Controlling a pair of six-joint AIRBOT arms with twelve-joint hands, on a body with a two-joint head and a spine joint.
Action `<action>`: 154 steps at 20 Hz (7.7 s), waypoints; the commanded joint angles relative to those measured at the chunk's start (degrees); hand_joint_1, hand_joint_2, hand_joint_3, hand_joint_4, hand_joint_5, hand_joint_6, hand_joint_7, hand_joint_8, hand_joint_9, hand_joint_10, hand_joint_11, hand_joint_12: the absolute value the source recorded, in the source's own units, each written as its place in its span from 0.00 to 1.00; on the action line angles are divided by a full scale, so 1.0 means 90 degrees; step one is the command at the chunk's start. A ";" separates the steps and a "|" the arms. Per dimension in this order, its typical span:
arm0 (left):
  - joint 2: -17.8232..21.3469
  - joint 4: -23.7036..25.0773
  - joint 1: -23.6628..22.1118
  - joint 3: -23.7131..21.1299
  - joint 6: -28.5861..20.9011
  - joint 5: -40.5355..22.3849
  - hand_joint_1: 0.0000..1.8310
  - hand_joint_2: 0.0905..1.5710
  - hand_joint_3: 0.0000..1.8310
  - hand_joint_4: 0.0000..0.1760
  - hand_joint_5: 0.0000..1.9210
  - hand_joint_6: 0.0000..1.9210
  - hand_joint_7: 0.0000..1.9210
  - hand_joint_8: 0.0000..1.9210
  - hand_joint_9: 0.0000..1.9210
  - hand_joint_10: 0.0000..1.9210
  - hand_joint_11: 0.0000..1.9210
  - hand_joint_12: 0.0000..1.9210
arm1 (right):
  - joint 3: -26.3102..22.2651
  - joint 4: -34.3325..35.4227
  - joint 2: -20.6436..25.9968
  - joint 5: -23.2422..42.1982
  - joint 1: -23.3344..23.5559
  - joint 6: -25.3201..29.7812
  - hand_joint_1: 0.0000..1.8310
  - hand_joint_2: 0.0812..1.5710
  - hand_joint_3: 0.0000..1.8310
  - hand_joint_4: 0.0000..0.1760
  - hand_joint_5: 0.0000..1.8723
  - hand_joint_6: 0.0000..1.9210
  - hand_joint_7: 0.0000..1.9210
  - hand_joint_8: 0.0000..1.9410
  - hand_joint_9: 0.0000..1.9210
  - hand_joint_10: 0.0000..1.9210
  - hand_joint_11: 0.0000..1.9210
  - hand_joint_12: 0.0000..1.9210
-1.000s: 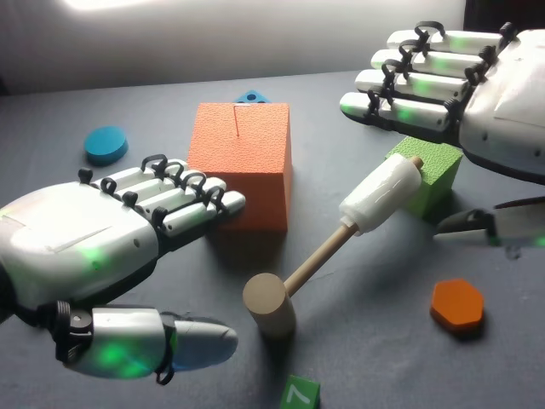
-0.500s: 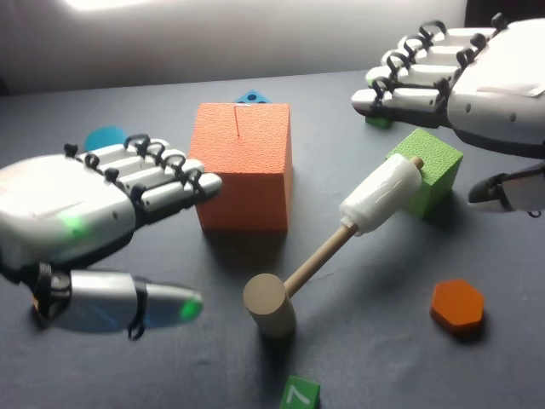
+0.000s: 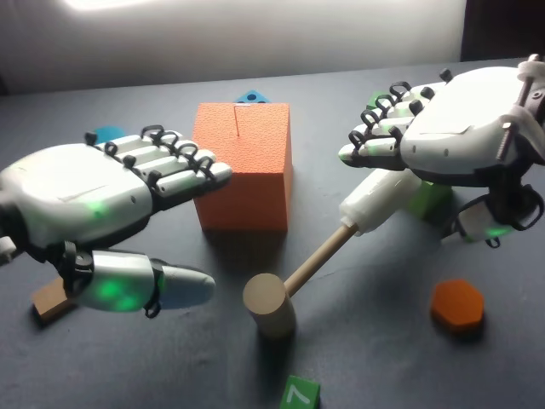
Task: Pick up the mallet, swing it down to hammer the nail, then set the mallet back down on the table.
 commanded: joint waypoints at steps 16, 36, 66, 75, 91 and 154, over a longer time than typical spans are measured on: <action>-0.0348 -0.0009 -0.0097 0.0468 -0.0126 -0.0774 0.00 0.74 0.00 0.00 0.00 0.00 0.00 0.00 0.00 0.00 0.00 0.00 | 0.1129 -0.0148 -0.1205 0.0471 -0.0367 0.0046 0.55 0.65 0.00 0.00 0.06 0.00 0.02 0.00 0.01 0.00 0.00 0.14; -0.0683 -0.0010 -0.0103 0.0885 -0.0271 -0.0885 0.00 0.75 0.00 0.00 0.00 0.00 0.00 0.00 0.00 0.00 0.00 0.00 | 0.1939 0.1204 -0.1922 0.0259 -0.0476 -0.0639 0.63 0.65 0.00 0.00 0.07 0.00 0.04 0.00 0.03 0.00 0.00 0.22; -0.0816 0.0018 0.0082 0.1002 -0.0589 -0.0978 0.00 0.74 0.00 0.00 0.01 0.00 0.00 0.00 0.00 0.00 0.00 0.00 | 0.2438 0.1309 -0.2235 0.0226 -0.0726 -0.0809 0.50 0.69 0.00 0.00 0.24 0.01 0.24 0.01 0.21 0.02 0.00 0.48; -0.0803 0.0137 -0.0170 0.1102 -0.0628 -0.0977 0.00 0.75 0.00 0.00 0.00 0.00 0.00 0.00 0.00 0.00 0.00 0.00 | 0.2463 0.1309 -0.2240 0.0236 -0.0706 -0.0886 0.49 0.65 0.00 0.00 0.33 0.45 0.35 0.48 0.33 0.49 0.17 0.70; -0.0665 0.0283 -0.0095 0.0999 -0.0848 -0.0988 0.00 0.75 0.00 0.00 0.01 0.00 0.01 0.00 0.01 0.00 0.00 0.00 | 0.2180 0.1311 -0.1993 0.0040 -0.0530 -0.0915 0.37 0.95 0.00 0.00 0.59 1.00 0.71 1.00 0.77 1.00 0.82 1.00; -0.0933 0.0283 0.0212 0.1038 -0.0909 -0.0885 0.00 0.74 0.00 0.00 0.02 0.00 0.01 0.00 0.01 0.00 0.00 0.00 | 0.2016 0.5669 -0.0649 0.3207 0.0036 -0.3650 0.35 0.95 0.00 0.00 0.54 1.00 0.67 1.00 0.74 1.00 0.79 1.00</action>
